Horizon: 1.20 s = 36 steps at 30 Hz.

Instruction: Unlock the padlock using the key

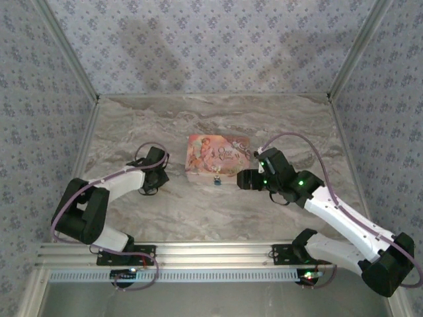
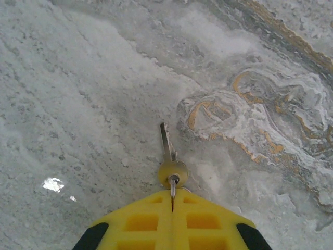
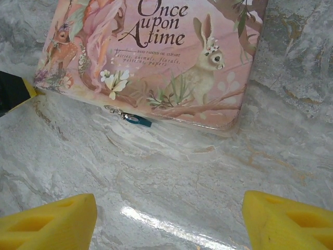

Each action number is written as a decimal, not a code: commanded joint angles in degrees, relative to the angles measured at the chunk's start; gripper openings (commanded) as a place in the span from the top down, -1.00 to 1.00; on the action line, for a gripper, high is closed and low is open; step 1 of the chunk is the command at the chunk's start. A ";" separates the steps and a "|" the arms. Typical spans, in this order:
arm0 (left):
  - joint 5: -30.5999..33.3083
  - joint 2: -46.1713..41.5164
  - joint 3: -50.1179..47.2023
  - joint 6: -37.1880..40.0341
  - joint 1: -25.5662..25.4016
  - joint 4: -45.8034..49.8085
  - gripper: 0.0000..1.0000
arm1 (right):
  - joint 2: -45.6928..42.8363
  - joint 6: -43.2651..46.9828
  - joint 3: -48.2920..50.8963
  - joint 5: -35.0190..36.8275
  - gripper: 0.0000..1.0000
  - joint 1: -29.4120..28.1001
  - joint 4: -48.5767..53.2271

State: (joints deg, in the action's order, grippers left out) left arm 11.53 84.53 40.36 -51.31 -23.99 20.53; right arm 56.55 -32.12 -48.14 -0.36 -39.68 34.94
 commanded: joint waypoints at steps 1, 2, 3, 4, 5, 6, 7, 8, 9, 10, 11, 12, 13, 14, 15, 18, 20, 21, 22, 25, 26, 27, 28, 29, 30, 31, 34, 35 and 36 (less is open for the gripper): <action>-0.81 -1.20 -0.49 1.90 0.35 1.86 1.00 | 0.39 -1.09 0.33 0.80 -0.52 0.22 -0.22; -0.90 -2.09 -0.54 2.45 0.35 2.16 1.00 | 0.40 -1.06 0.41 0.85 -0.52 0.20 -0.23; -1.16 -3.33 -0.48 3.25 0.35 2.51 1.00 | 0.48 -1.13 0.35 0.75 -0.52 0.16 -1.59; -1.53 -4.78 -0.25 4.13 0.35 2.96 1.00 | 0.49 -1.19 0.33 0.59 -0.52 0.16 -2.04; -1.75 -6.19 -0.07 4.78 0.35 3.54 1.00 | 0.49 -1.33 0.40 0.46 -0.52 0.18 -2.20; -2.15 -7.98 0.22 5.50 0.35 4.16 1.00 | 0.40 -1.38 0.28 0.37 -0.51 0.07 -2.39; -2.65 -9.47 0.54 6.26 0.35 4.61 1.00 | 0.42 -1.51 0.29 0.26 -0.52 0.03 -2.54; -3.44 -11.46 0.97 7.05 0.27 5.29 1.00 | 0.31 -1.57 0.22 0.03 -0.51 -0.04 -2.72; -4.68 -13.27 1.48 8.00 0.26 5.53 1.00 | 0.23 -1.63 0.07 -0.20 -0.51 -0.17 -2.89; -6.39 -14.73 1.85 8.67 0.28 5.64 1.00 | 0.15 -1.55 0.14 -0.37 -0.52 -0.24 -3.16; -8.48 -16.26 2.68 9.16 0.26 6.11 1.00 | 0.02 -1.62 0.14 -0.73 -0.52 -0.38 -3.65; -10.56 -17.39 3.93 9.45 0.19 6.81 1.00 | -0.17 -1.48 0.19 -1.43 -0.52 -0.46 -4.34; -12.42 -18.18 5.00 9.78 -0.04 7.20 1.00 | -0.26 -1.38 0.25 -2.53 -0.52 -0.44 -5.28; -13.99 -19.10 6.22 10.01 -0.65 7.41 1.00 | -0.38 -1.36 0.32 -3.74 -0.52 -0.52 -6.32; -15.26 -19.92 7.49 10.00 -1.45 7.57 1.00 | -0.52 -1.28 0.35 -5.30 -0.52 -0.61 -7.57; -19.99 -21.55 10.92 9.81 -3.56 6.72 1.00 | -0.98 -0.82 0.33 -11.07 -0.52 -0.65 -12.09; -22.98 -21.69 13.40 9.52 -4.81 6.54 1.00 | -1.09 0.79 -0.02 -15.21 -0.44 -0.81 -14.68; -24.77 -21.52 14.77 9.40 -5.48 6.62 1.00 | -0.96 1.61 -0.49 -16.53 -0.36 -0.84 -15.33; -26.25 -21.28 16.06 9.35 -6.05 6.69 1.00 | -0.79 2.46 -1.11 -17.39 -0.22 -0.89 -15.50; -31.40 -20.00 20.04 9.38 -7.96 7.16 1.00 | 1.21 5.93 -4.17 -21.47 0.20 -1.12 -14.47; -33.27 -19.33 21.34 9.32 -8.76 7.23 1.00 | 2.04 7.53 -5.14 -22.95 0.30 -1.31 -14.27; -35.30 -18.52 22.73 9.37 -9.48 7.33 1.00 | 2.85 8.85 -6.11 -23.49 0.40 -1.82 -14.19; -36.73 -17.49 24.48 9.83 -10.41 8.16 1.00 | 3.41 9.99 -6.88 -22.28 0.41 -2.66 -13.85; -37.74 -16.47 26.17 10.64 -11.36 9.40 1.00 | 3.64 11.30 -7.36 -20.66 0.40 -3.57 -13.87; -38.53 -15.06 28.44 11.91 -12.38 11.21 1.00 | 3.50 13.08 -7.32 -18.40 0.37 -4.71 -14.54; -39.16 -13.69 30.64 13.10 -13.47 13.20 1.00 | 3.19 14.89 -7.11 -16.73 0.30 -5.80 -15.69; -40.38 -10.70 35.24 15.09 -16.03 16.54 1.00 | 2.10 19.00 -6.05 -13.86 0.07 -7.21 -20.15; -40.79 -10.17 36.06 15.11 -16.58 16.77 1.00 | 1.94 19.53 -6.20 -13.63 0.07 -7.25 -20.77; -40.94 -9.61 36.72 15.19 -17.16 16.90 1.00 | 1.96 20.12 -6.48 -13.61 0.08 -7.17 -21.02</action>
State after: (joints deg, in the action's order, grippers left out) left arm -25.80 74.04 74.11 -38.79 -39.90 32.93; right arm 59.77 -17.23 -53.63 -16.67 -46.65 17.56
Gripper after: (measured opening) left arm 0.040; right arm 0.458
